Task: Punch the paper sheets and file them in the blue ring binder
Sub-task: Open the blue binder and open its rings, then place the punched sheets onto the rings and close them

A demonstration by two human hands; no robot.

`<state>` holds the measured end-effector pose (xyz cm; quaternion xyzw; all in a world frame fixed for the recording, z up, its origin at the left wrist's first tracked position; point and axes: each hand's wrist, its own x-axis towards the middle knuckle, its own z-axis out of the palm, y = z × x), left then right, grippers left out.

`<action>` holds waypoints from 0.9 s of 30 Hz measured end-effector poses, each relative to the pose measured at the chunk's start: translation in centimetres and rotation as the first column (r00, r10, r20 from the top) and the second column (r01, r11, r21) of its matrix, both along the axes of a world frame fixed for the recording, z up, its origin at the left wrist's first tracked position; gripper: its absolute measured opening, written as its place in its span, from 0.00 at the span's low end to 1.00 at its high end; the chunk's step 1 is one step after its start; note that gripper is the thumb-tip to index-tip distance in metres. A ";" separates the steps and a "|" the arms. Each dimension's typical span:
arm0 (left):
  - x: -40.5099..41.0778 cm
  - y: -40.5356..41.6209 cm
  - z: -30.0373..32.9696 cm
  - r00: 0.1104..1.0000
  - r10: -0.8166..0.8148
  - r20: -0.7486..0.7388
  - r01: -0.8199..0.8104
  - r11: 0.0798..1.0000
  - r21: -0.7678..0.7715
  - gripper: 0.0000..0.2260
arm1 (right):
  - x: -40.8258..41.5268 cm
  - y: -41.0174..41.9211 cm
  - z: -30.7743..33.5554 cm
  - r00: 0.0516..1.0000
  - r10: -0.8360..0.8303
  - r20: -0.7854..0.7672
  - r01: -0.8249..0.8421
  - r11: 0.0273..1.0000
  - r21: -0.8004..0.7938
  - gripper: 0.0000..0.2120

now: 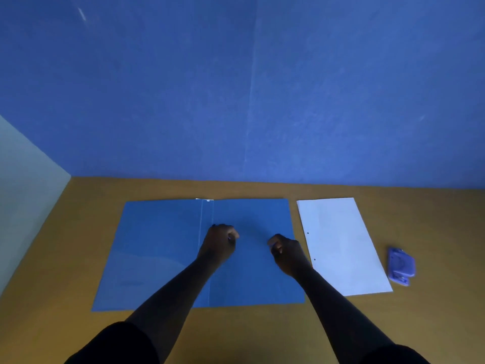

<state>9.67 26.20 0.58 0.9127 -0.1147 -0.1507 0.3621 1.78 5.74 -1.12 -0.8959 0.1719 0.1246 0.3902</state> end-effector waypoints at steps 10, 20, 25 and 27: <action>-5.9 -16.0 0.2 0.949 -0.147 -0.279 0.141 0.989 -0.041 0.19 | -5.2 -15.3 0.7 0.967 -0.243 -0.077 0.205 0.921 -0.332 0.21; -9.9 -24.7 -0.9 0.930 -0.046 -0.364 0.107 0.983 0.151 0.25 | -6.4 -21.8 -1.4 0.887 -0.420 -0.190 0.305 0.844 -0.441 0.19; -10.2 -26.1 -1.2 0.937 -0.038 -0.347 0.117 0.971 0.208 0.23 | -5.9 -22.5 -1.3 0.873 -0.459 -0.162 0.358 0.831 -0.426 0.18; -10.5 -26.5 -1.2 0.938 -0.031 -0.346 0.118 0.965 0.235 0.22 | -5.8 -23.1 -1.4 0.867 -0.474 -0.154 0.389 0.837 -0.385 0.19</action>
